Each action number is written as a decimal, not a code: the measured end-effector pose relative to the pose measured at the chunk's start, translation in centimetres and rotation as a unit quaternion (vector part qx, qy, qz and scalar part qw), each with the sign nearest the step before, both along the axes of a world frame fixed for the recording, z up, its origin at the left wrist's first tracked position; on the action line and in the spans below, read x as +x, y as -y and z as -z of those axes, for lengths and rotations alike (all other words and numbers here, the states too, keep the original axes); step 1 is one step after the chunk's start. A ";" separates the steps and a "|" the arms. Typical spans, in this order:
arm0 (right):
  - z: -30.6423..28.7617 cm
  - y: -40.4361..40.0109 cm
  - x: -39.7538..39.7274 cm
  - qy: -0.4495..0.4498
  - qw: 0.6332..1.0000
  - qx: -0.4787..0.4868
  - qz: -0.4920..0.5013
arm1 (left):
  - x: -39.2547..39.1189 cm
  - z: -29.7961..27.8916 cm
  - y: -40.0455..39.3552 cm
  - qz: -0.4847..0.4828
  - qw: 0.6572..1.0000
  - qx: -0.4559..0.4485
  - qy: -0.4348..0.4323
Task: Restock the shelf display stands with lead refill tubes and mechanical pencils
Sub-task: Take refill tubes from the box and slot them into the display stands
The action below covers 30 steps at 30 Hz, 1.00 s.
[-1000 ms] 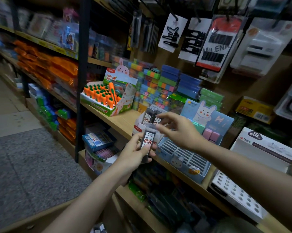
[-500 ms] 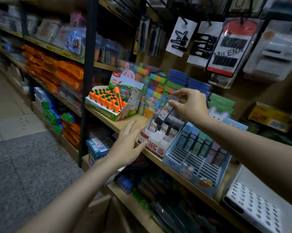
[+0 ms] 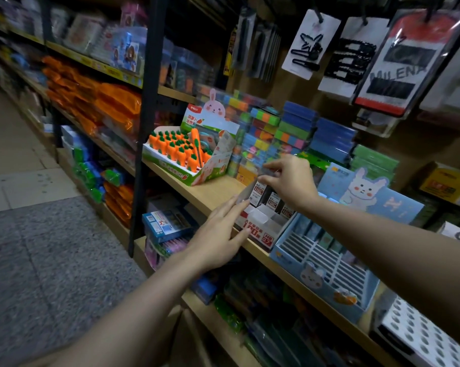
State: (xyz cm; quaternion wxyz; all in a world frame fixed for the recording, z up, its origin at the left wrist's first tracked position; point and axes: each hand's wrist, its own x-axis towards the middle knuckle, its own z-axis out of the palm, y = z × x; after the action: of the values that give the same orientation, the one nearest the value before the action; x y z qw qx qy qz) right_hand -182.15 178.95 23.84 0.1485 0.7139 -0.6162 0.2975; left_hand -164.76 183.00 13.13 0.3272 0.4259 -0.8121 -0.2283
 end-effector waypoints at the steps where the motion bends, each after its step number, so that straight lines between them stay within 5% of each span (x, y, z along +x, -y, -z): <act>1: 0.3 0.0 0.1 -0.009 1.000 0.011 0.002 | 0.0 0.1 -0.1 0.003 1.000 0.003 0.000; 9: 1.2 -1.5 0.6 -0.126 0.990 0.024 0.060 | -0.1 0.4 -0.4 0.018 1.000 0.001 0.008; 13: -0.3 -5.2 0.0 0.161 0.986 -0.034 0.000 | 0.6 0.4 -1.4 0.026 0.999 -0.012 -0.019; 16: 1.3 -10.0 -0.4 0.285 0.956 -0.055 -0.042 | 1.6 0.3 -2.8 0.018 0.999 -0.029 -0.038; 24: 14.6 -17.4 5.0 0.266 0.919 0.228 -0.179 | 6.1 6.6 -10.5 -0.036 0.970 0.218 -0.105; 30: 25.5 -19.0 8.8 0.259 0.854 0.425 -0.149 | 10.9 16.1 -18.6 -0.275 0.852 0.397 -0.203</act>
State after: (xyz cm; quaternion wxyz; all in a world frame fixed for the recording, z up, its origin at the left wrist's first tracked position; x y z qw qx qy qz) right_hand -173.33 197.93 -1.69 -0.3805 0.6878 -0.5852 0.1993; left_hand -153.82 201.63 -2.93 0.3373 0.6693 -0.4175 -0.5138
